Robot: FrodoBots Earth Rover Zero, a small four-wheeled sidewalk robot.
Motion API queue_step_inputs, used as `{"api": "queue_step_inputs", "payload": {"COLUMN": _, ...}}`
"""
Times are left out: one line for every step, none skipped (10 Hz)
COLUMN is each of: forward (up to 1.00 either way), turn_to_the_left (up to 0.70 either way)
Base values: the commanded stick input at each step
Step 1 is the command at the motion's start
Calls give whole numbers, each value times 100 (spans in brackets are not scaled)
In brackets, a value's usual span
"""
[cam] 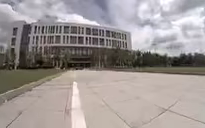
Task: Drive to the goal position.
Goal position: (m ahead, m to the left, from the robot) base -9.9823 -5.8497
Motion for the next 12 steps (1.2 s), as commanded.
{"api": "queue_step_inputs", "payload": {"forward": 70, "turn_to_the_left": -35}}
{"api": "queue_step_inputs", "payload": {"forward": 70, "turn_to_the_left": -35}}
{"api": "queue_step_inputs", "payload": {"forward": 70, "turn_to_the_left": -35}}
{"api": "queue_step_inputs", "payload": {"forward": 70, "turn_to_the_left": -35}}
{"api": "queue_step_inputs", "payload": {"forward": 70, "turn_to_the_left": -35}}
{"api": "queue_step_inputs", "payload": {"forward": 70, "turn_to_the_left": -35}}
{"api": "queue_step_inputs", "payload": {"forward": 70, "turn_to_the_left": -35}}
{"api": "queue_step_inputs", "payload": {"forward": 70, "turn_to_the_left": -35}}
{"api": "queue_step_inputs", "payload": {"forward": 70, "turn_to_the_left": -35}}
{"api": "queue_step_inputs", "payload": {"forward": 70, "turn_to_the_left": -35}}
{"api": "queue_step_inputs", "payload": {"forward": 70, "turn_to_the_left": -35}}
{"api": "queue_step_inputs", "payload": {"forward": 70, "turn_to_the_left": -35}}
